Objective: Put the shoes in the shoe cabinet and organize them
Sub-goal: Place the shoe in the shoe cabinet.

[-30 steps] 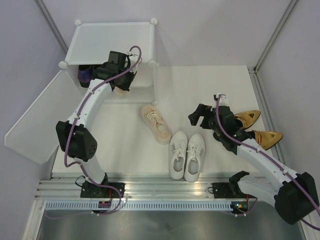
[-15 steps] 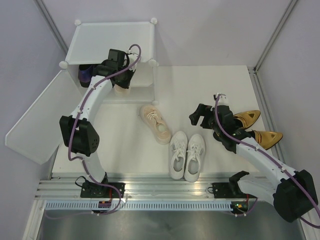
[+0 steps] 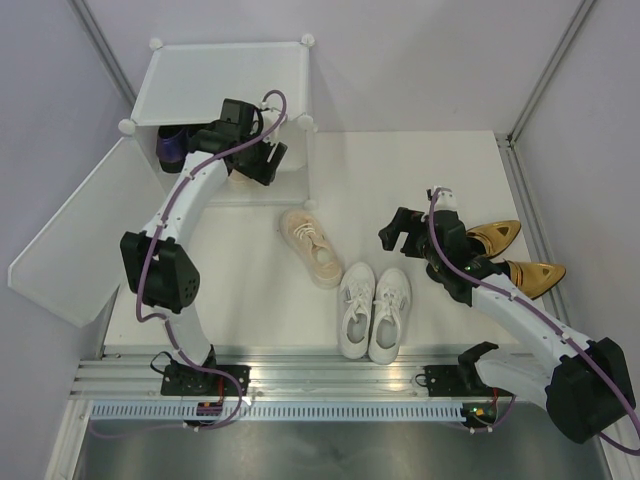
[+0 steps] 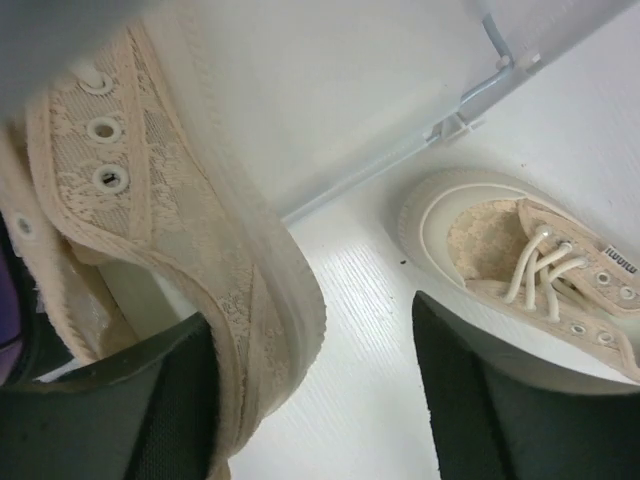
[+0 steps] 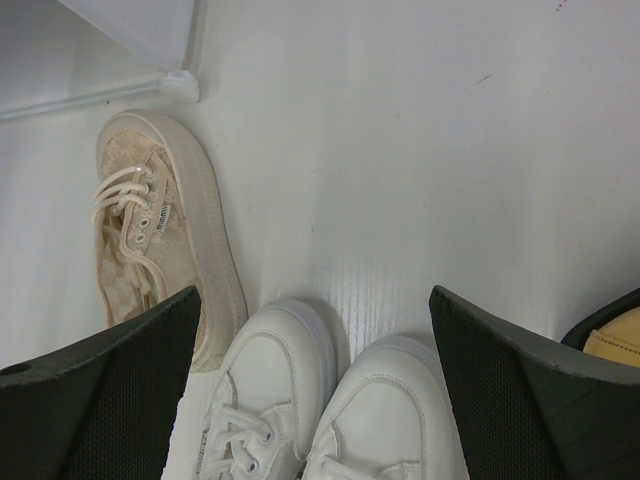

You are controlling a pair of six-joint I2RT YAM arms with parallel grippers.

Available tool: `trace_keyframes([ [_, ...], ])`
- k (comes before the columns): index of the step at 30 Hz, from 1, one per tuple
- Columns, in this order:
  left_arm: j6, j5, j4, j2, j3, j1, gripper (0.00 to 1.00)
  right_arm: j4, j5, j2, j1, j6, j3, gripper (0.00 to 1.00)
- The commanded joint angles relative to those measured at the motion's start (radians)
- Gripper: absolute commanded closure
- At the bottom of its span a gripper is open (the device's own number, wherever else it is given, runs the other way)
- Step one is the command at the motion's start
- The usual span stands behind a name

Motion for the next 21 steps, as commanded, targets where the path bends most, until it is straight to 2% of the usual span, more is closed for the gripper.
trace_keyframes([
  [1, -0.043, -0.074, 0.149, 0.01, 0.069, 0.036, 0.23, 0.027, 0.016, -0.006, -0.006, -0.013, 0.023, 0.02],
  [2, -0.049, -0.072, 0.152, 0.005, 0.074, 0.036, 0.17, 0.028, 0.016, -0.006, -0.006, -0.014, 0.023, 0.02],
  [5, -0.075, -0.074, 0.152, -0.006, 0.094, 0.036, 0.11, 0.027, 0.016, -0.013, -0.006, -0.014, 0.023, 0.02],
  [11, -0.123, -0.07, 0.174, -0.042, 0.08, 0.036, 0.08, 0.028, 0.017, -0.016, -0.006, -0.014, 0.019, 0.02],
  [21, -0.175, -0.077, 0.353, -0.154, -0.141, 0.036, 0.06, 0.028, 0.016, -0.009, -0.006, -0.014, 0.019, 0.02],
])
